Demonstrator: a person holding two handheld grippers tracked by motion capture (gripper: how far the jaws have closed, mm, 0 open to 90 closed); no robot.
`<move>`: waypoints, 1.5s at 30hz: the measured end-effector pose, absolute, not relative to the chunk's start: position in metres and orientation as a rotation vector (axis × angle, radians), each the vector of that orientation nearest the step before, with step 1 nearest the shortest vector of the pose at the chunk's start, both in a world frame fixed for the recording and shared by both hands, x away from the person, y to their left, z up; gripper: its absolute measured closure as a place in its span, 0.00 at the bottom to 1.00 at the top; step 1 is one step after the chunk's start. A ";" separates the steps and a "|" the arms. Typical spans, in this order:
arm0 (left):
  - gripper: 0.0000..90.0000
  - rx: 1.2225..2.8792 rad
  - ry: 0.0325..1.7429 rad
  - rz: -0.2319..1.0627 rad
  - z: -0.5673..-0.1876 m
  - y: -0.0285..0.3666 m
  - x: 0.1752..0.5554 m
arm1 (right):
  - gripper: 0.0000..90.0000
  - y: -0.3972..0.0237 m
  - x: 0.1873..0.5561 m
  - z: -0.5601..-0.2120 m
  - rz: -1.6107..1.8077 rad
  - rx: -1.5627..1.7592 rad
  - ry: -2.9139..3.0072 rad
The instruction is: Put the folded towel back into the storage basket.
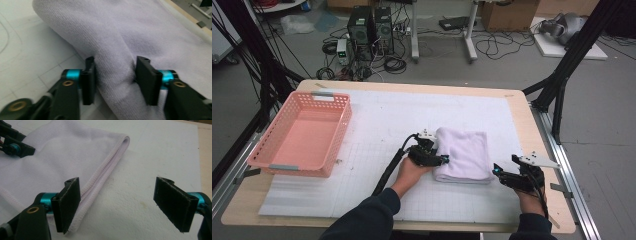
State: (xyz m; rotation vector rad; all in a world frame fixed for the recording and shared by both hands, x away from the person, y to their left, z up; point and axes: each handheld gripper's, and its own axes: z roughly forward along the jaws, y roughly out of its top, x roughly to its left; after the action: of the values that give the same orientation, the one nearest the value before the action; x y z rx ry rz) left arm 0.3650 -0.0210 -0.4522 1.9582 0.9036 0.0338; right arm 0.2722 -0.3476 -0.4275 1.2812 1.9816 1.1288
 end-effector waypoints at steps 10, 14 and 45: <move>0.81 1.916 0.857 0.012 -0.445 -0.008 0.367 | 0.23 -0.350 0.272 -0.428 1.133 1.288 1.976; 0.81 1.896 0.815 0.028 -0.437 0.003 0.364 | 0.23 -0.351 0.271 -0.430 1.128 1.291 1.975; 0.53 1.882 1.029 0.036 -0.454 0.042 0.368 | 0.23 -0.346 0.271 -0.429 1.132 1.268 1.994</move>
State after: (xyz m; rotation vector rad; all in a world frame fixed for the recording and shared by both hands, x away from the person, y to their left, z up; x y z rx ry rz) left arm 0.3681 0.0416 -0.4535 1.8822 1.0290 0.0363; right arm 0.2709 -0.3458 -0.4292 1.2675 1.9939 1.1321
